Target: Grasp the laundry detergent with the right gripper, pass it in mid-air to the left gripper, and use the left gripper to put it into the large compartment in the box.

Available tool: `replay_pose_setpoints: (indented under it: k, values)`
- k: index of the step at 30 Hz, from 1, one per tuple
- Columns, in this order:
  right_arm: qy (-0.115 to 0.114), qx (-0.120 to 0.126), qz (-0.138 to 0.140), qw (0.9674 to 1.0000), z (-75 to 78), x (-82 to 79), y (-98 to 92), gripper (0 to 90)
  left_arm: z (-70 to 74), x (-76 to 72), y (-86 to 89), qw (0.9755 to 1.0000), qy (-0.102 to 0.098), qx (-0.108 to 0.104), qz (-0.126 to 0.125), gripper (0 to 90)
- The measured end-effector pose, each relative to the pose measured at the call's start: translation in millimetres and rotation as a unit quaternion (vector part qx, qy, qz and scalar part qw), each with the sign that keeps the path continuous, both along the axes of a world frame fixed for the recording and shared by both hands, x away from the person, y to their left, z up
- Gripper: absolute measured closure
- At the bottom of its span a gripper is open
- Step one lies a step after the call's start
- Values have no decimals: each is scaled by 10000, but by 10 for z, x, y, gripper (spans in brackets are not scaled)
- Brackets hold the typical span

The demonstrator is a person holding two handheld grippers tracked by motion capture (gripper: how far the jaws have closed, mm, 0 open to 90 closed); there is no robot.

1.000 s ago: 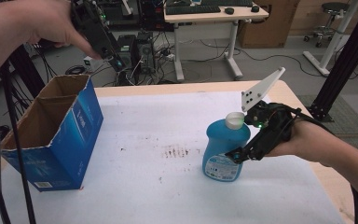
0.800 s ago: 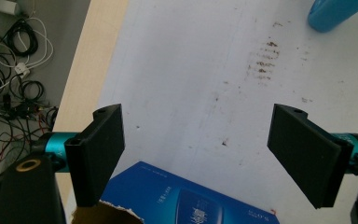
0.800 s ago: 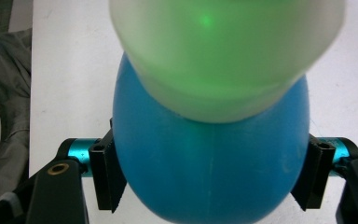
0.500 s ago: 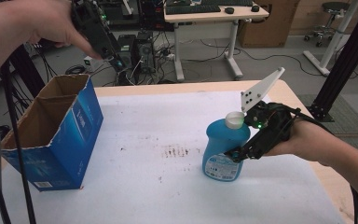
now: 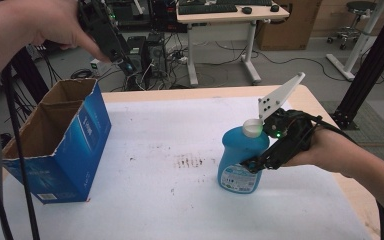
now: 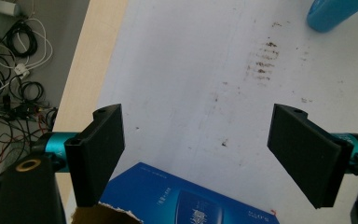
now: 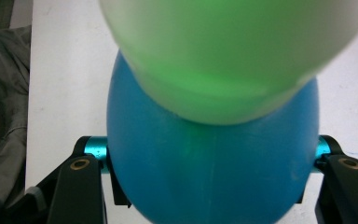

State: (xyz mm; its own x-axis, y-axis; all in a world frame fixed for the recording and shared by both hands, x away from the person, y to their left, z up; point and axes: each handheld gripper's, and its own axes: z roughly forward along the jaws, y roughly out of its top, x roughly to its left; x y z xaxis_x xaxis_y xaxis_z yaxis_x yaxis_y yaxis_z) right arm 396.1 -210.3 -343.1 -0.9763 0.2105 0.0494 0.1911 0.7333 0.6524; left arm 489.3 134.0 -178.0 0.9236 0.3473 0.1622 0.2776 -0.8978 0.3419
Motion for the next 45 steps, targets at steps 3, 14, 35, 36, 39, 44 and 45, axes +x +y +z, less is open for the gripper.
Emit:
replay_pose_setpoints:
  k: [3,14,35,36,39,44,45]
  values:
    - [-6,13,-4,10000,4,-2,-6,385,-8,-2,-4,10000,7,31,-24,190]
    - [-202,58,5,9998,-7,-39,-18,420,-7,1,7,10000,-2,18,-26,189]
    - [-266,246,-171,9992,72,2,-42,448,7,-17,30,10000,13,-29,-43,189]
    - [-275,264,-181,9991,88,9,-45,448,8,-16,28,10000,9,-25,-55,190]
    - [-294,344,-212,9987,165,37,-46,449,12,-17,20,9999,14,-47,-104,190]
    - [-420,328,-120,9985,348,94,18,449,24,-34,4,9998,30,-99,-161,189]
    - [-446,316,-110,9984,395,112,44,449,26,-36,3,9997,24,-114,-192,190]
